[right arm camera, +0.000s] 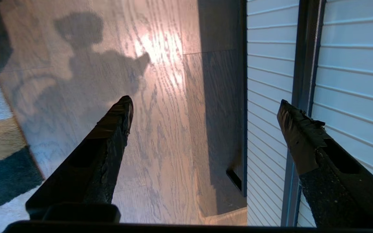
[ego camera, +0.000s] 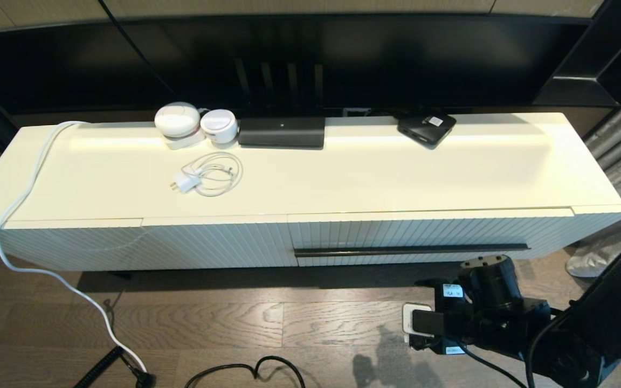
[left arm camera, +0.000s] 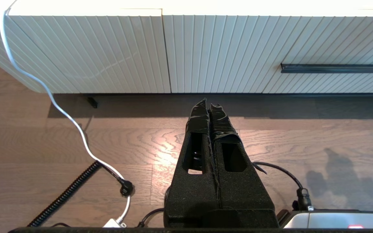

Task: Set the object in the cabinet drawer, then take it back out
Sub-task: Open the drawer

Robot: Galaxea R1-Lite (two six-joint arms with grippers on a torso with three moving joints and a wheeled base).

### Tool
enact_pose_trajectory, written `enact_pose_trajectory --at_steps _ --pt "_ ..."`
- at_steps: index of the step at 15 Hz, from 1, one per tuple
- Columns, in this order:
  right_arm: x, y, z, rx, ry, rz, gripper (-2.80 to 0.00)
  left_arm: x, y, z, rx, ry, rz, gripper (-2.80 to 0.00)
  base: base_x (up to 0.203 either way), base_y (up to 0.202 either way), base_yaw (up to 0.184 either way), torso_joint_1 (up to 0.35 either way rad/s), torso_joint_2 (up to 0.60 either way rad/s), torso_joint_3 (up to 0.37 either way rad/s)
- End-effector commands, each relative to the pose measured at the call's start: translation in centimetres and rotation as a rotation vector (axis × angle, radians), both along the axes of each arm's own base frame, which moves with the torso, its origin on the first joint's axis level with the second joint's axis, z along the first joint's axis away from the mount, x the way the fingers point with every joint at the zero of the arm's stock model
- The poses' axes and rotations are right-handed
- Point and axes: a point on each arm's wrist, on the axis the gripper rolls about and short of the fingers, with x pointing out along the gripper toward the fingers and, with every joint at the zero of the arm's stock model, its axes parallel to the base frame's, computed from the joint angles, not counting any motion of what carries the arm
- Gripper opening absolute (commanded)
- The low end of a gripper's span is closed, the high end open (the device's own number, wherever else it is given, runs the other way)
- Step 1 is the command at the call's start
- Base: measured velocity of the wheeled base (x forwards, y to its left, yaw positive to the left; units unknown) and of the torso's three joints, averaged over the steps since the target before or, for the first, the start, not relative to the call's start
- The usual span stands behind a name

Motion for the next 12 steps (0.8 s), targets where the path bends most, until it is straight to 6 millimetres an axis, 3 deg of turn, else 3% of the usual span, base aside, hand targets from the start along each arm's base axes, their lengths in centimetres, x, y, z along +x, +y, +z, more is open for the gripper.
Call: enact_pose_trajectory --at_steps 1,12 --pt "0.7 0.0 -1.1 -0.006 -0.001 -0.003 0.00 0.0 0.0 0.0 0.000 0.000 0.001 -2.80 0.000 0.000 0.000 0.000 0.00 0.000" --pt "3.9 0.2 -3.0 0.017 -0.093 0.004 0.00 0.0 0.0 0.0 0.000 0.000 0.001 -2.80 0.000 0.000 0.000 0.000 0.00 0.000"
